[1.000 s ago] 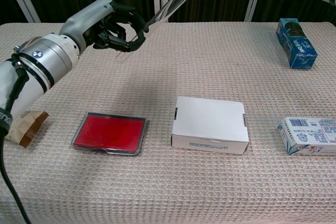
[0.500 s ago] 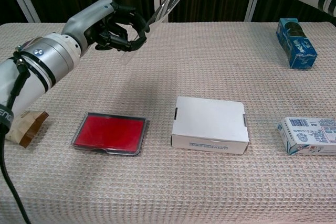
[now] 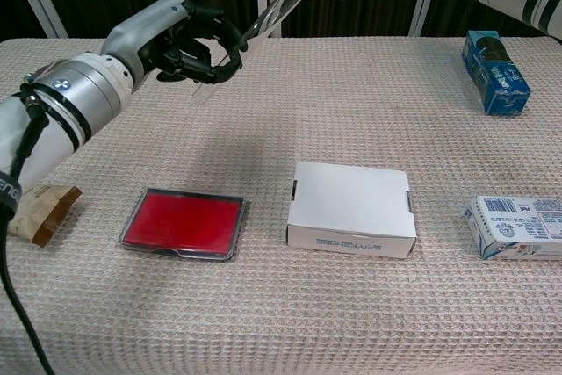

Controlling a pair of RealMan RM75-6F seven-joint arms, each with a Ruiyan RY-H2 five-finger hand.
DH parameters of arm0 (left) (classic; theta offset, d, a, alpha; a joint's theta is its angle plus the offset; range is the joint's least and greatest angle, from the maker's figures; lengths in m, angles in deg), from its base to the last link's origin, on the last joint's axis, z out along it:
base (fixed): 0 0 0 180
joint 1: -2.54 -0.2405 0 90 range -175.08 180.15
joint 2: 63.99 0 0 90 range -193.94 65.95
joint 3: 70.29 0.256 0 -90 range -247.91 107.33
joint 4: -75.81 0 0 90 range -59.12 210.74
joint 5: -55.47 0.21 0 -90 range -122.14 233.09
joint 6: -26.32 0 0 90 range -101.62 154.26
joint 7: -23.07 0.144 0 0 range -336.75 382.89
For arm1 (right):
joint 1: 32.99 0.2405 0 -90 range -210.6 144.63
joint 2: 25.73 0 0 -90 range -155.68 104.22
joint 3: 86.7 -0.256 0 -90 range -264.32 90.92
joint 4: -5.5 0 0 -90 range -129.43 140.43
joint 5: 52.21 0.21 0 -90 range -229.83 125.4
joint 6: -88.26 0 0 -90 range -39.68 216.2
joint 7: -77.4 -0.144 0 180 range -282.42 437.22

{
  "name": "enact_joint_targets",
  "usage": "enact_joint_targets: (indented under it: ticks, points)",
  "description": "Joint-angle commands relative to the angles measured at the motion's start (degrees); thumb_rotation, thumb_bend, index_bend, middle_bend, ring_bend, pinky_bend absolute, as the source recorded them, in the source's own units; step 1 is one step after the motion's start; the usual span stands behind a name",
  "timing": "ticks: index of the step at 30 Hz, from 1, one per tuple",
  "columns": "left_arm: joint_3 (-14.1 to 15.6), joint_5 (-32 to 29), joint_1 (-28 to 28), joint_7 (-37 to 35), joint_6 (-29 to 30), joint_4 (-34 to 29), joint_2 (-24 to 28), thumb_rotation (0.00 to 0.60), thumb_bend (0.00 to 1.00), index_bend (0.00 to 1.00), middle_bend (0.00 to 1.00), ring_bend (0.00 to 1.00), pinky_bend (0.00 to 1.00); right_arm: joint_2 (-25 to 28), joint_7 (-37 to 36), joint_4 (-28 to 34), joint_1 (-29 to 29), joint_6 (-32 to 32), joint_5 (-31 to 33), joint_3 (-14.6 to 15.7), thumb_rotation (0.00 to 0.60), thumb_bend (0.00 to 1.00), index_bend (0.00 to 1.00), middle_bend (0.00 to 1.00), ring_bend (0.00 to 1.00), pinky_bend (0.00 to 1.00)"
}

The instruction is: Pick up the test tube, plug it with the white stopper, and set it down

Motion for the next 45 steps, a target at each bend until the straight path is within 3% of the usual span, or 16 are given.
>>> enact_joint_targets:
  ticks: [1, 5, 8, 19, 26, 33, 38, 45]
  points:
    - [0.0, 0.0, 0.0, 0.0, 0.0, 0.0, 0.0, 0.600, 0.64, 0.69, 0.68, 0.76, 1.00, -0.1, 0.0, -0.1, 0.0, 0.1, 0.0, 0.0, 0.600, 0.27, 0.59, 0.98, 1.00, 1.00]
    - [0.2, 0.1, -0.1, 0.0, 0.1, 0.2, 0.1, 0.600, 0.64, 0.69, 0.68, 0.76, 1.00, -0.1, -0.2, 0.0, -0.1, 0.3, 0.0, -0.2, 0.600, 0.08, 0.46, 0.98, 1.00, 1.00]
    - [0.4, 0.2, -0.2, 0.1, 0.3, 0.4, 0.0, 0.600, 0.64, 0.69, 0.68, 0.76, 1.00, -0.2, -0.6, 0.0, -0.2, 0.4, 0.0, -0.3, 0.600, 0.01, 0.40, 0.98, 1.00, 1.00]
    - [2.6, 1.3, -0.4, 4.4, 0.2, 4.5, 0.6, 0.600, 0.64, 0.69, 0.68, 0.76, 1.00, 3.8, -1.1, 2.6, -3.2, 3.9, -1.2, -0.3, 0.600, 0.00, 0.33, 0.98, 1.00, 1.00]
    - [4.6, 0.1, 0.3, 13.5, -2.6, 9.2, 1.5, 0.600, 0.64, 0.69, 0.68, 0.76, 1.00, 10.0, -1.6, 5.7, -9.1, 8.4, -2.3, 1.7, 0.600, 0.00, 0.33, 0.98, 1.00, 1.00]
    - [5.4, -2.0, 2.1, 22.0, -5.3, 14.6, -1.4, 0.600, 0.64, 0.67, 0.66, 0.75, 1.00, 12.4, -4.5, 5.0, -13.8, 10.8, -3.1, 4.4, 0.600, 0.00, 0.33, 0.98, 1.00, 1.00]
    - [5.5, -3.3, 3.0, 26.1, -6.8, 15.9, -2.9, 0.600, 0.61, 0.57, 0.60, 0.73, 1.00, 12.7, -7.0, 3.7, -15.8, 11.5, -3.6, 5.3, 0.600, 0.00, 0.33, 0.98, 1.00, 1.00]
    - [5.4, -6.3, 3.6, 32.1, -9.1, 14.8, -2.6, 0.600, 0.53, 0.31, 0.44, 0.67, 1.00, 12.2, -10.9, 2.4, -18.4, 13.4, -4.9, 6.1, 0.600, 0.00, 0.33, 0.98, 1.00, 1.00]
